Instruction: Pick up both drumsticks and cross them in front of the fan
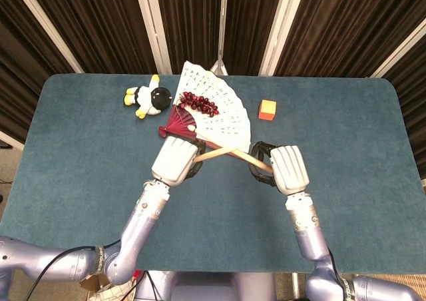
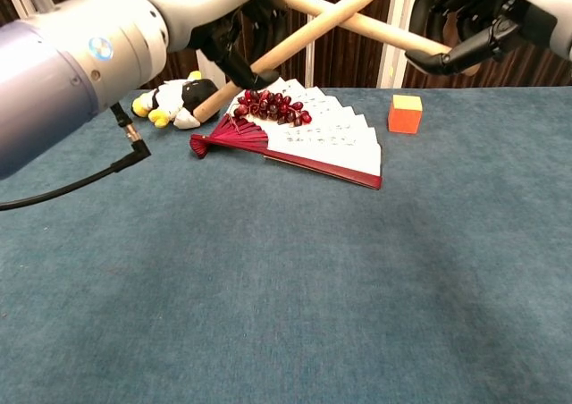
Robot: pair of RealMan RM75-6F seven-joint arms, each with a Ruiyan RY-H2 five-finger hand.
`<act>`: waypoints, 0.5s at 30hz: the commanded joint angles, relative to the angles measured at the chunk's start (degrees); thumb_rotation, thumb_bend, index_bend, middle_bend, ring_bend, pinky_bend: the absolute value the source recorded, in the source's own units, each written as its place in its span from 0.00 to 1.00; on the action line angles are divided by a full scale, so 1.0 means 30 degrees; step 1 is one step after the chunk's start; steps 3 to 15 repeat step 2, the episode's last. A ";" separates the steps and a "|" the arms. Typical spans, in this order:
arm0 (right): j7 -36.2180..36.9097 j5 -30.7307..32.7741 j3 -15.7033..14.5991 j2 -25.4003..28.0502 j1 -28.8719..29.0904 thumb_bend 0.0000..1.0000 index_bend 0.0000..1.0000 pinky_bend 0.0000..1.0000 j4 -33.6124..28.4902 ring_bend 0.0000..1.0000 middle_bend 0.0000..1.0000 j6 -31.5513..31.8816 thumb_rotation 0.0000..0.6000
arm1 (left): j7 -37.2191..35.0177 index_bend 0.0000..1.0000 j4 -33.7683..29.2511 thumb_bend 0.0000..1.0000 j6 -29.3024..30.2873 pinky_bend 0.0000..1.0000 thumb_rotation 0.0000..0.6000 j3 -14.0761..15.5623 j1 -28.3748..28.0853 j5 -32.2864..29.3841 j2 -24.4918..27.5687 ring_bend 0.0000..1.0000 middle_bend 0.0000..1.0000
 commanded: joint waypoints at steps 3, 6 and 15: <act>-0.0009 0.0108 -0.0108 0.0058 -0.0049 0.62 0.86 0.80 -0.0083 0.78 0.67 0.0082 1.00 | 0.0282 0.62 -0.0223 0.63 0.0167 0.94 1.00 -0.0011 -0.0155 -0.0141 0.0059 0.83 0.73; -0.0009 0.0108 -0.0108 0.0058 -0.0049 0.62 0.86 0.80 -0.0083 0.78 0.67 0.0082 1.00 | 0.0282 0.62 -0.0223 0.63 0.0167 0.94 1.00 -0.0011 -0.0155 -0.0141 0.0059 0.83 0.73; -0.0009 0.0108 -0.0108 0.0058 -0.0049 0.62 0.86 0.80 -0.0083 0.78 0.67 0.0082 1.00 | 0.0282 0.62 -0.0223 0.63 0.0167 0.94 1.00 -0.0011 -0.0155 -0.0141 0.0059 0.83 0.73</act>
